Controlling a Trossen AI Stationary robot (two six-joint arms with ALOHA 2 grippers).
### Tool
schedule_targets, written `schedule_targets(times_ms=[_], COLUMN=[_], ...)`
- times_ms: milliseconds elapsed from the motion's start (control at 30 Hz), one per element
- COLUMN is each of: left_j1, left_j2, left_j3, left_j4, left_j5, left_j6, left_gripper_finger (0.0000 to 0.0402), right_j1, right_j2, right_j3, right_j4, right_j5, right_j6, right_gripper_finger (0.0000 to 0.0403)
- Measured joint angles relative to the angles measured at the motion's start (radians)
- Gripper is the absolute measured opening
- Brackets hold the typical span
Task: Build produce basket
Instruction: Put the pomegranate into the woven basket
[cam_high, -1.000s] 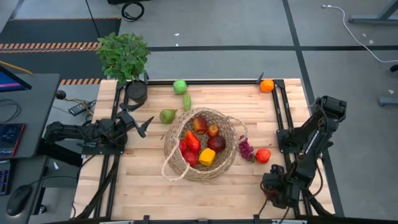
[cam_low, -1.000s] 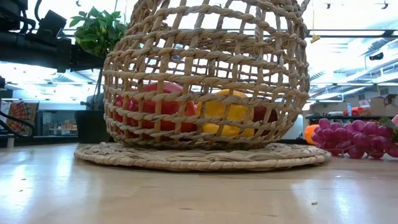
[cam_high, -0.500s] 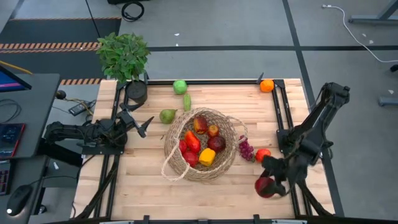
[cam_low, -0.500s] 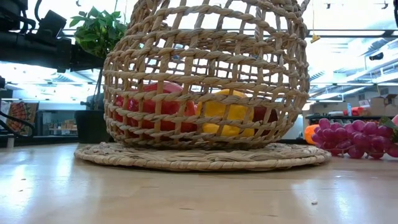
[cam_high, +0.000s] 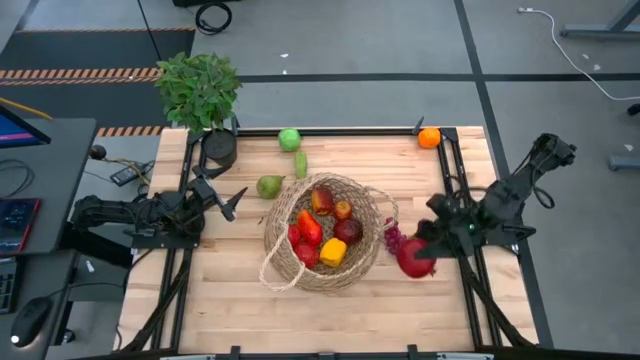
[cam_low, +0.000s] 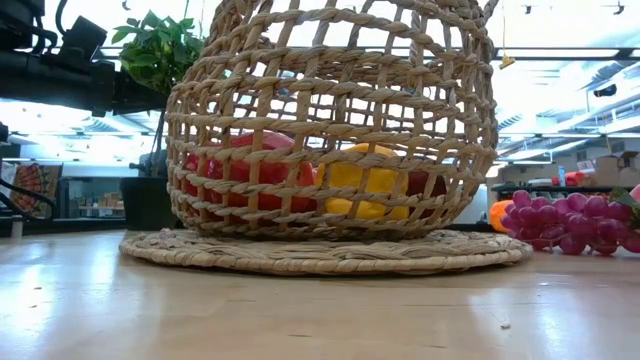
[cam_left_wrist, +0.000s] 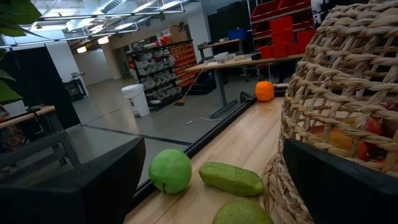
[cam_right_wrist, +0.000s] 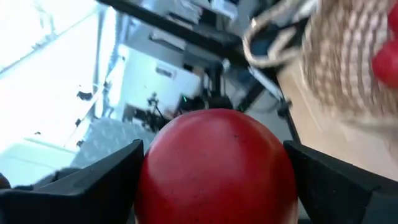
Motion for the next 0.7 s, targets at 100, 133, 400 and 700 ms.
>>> schedule_targets(times_ms=[100, 133, 400, 700], left_j1=[0.0, 0.0, 0.0, 0.0], left_j2=[0.0, 0.0, 0.0, 0.0], left_j3=[0.0, 0.0, 0.0, 0.0], left_j4=[0.0, 0.0, 0.0, 0.0], left_j5=[0.0, 0.0, 0.0, 0.0], left_j6=[0.0, 0.0, 0.0, 0.0], left_gripper_finger=[0.0388, 0.0388, 0.0388, 0.0388], right_j1=[-0.051, -0.067, -0.238, -0.467], right_j2=[-0.01, -0.012, 0.017, 0.157], right_j3=[0.0, 0.0, 0.001, 0.001], right_j4=[0.03, 0.046, 0.35, 0.877], right_j5=[-0.031, -0.033, 0.015, 0.198], right_j6=[-0.041, -0.046, -0.165, -0.182], right_gripper_finger=[0.0377, 0.0377, 0.0377, 0.0377])
